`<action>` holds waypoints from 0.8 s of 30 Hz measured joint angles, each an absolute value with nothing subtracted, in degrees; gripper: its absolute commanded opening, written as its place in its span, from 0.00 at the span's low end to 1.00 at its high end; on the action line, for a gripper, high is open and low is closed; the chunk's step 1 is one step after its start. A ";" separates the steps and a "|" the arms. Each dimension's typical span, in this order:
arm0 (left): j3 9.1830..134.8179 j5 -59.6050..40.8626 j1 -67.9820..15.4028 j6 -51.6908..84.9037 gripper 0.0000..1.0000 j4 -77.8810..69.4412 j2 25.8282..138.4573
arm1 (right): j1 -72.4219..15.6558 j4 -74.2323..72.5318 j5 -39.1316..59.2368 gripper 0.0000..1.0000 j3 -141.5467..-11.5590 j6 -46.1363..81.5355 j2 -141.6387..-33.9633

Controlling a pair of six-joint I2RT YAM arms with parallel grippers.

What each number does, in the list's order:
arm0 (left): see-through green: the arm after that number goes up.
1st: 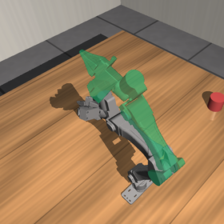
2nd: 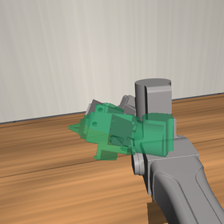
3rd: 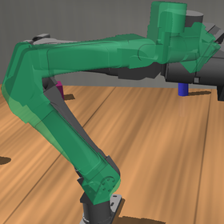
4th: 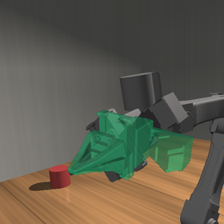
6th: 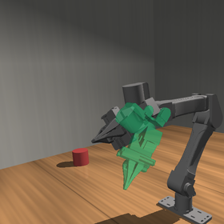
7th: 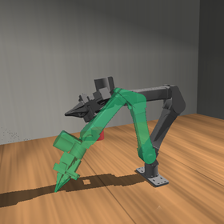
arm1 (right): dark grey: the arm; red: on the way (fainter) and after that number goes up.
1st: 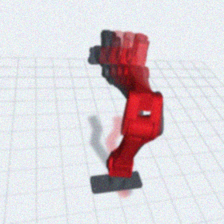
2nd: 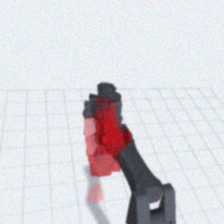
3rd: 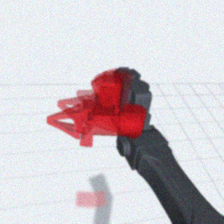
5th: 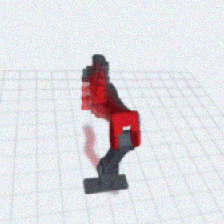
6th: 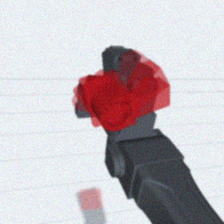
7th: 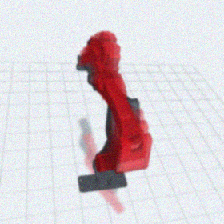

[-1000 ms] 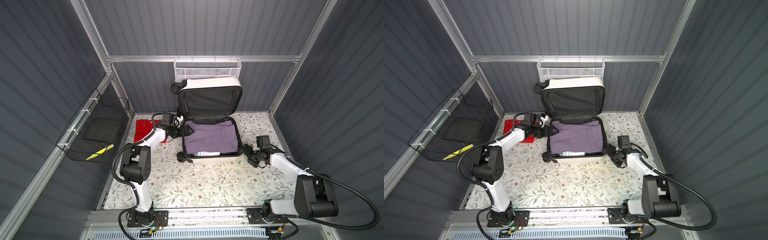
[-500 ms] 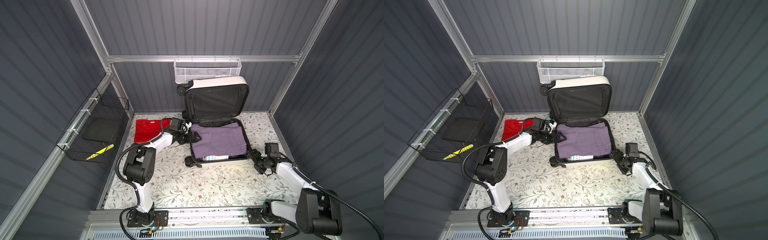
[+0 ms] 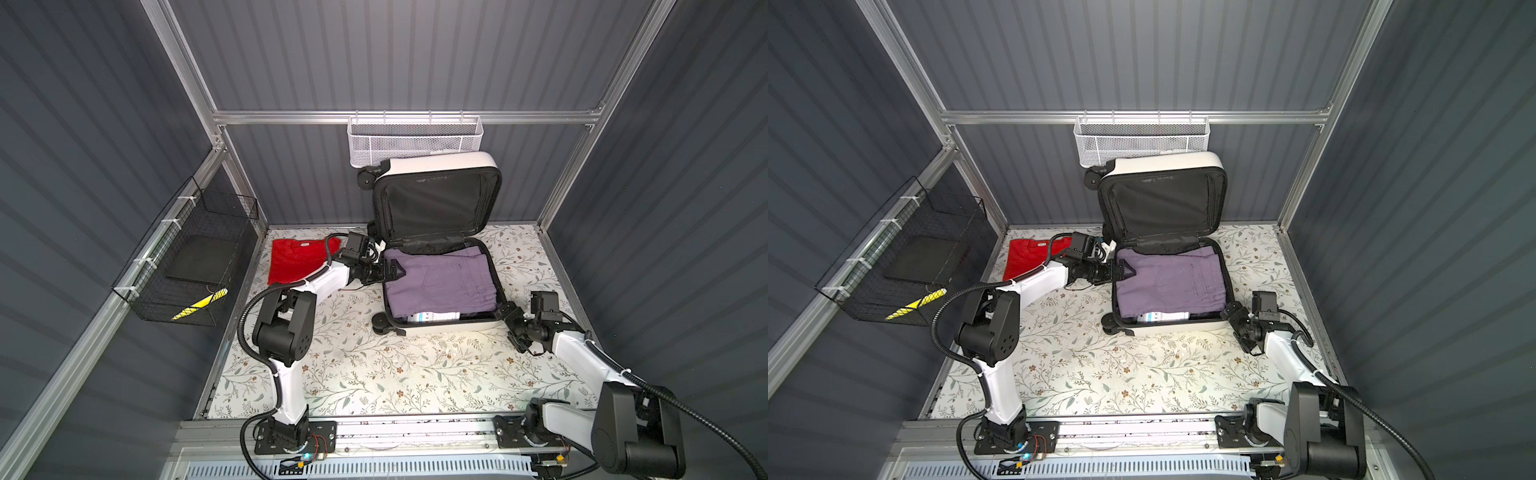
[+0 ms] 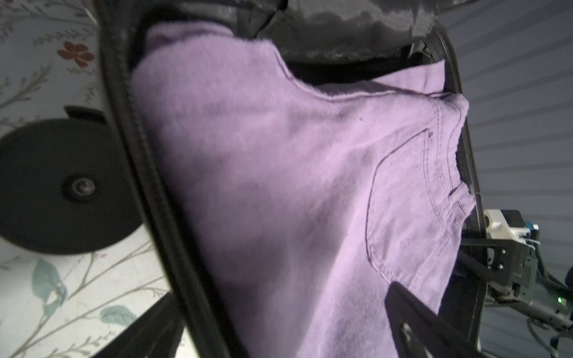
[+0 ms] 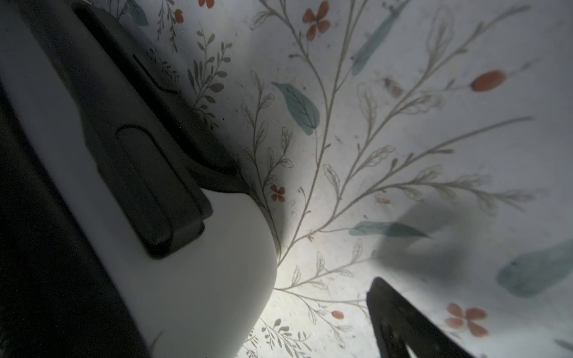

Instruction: Pack the luggage

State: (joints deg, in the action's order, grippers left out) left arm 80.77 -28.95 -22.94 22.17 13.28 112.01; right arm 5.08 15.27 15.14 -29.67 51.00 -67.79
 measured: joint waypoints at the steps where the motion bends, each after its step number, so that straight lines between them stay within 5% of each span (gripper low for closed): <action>1: 81.19 -28.77 -22.94 22.15 1.00 13.34 112.16 | 5.23 15.25 15.29 0.96 -29.61 50.85 -67.68; 14: 78.41 -24.64 -21.91 18.83 1.00 16.34 97.23 | 9.19 25.67 15.73 0.99 -39.83 43.20 -63.20; 24: 72.03 -11.88 -11.42 18.85 1.00 19.11 88.27 | 10.07 19.66 26.06 0.97 -43.13 43.27 -55.57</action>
State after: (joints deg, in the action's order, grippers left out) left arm 72.03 -11.88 -11.42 18.85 19.11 88.27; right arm 10.07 19.66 26.06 -43.13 43.27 -55.57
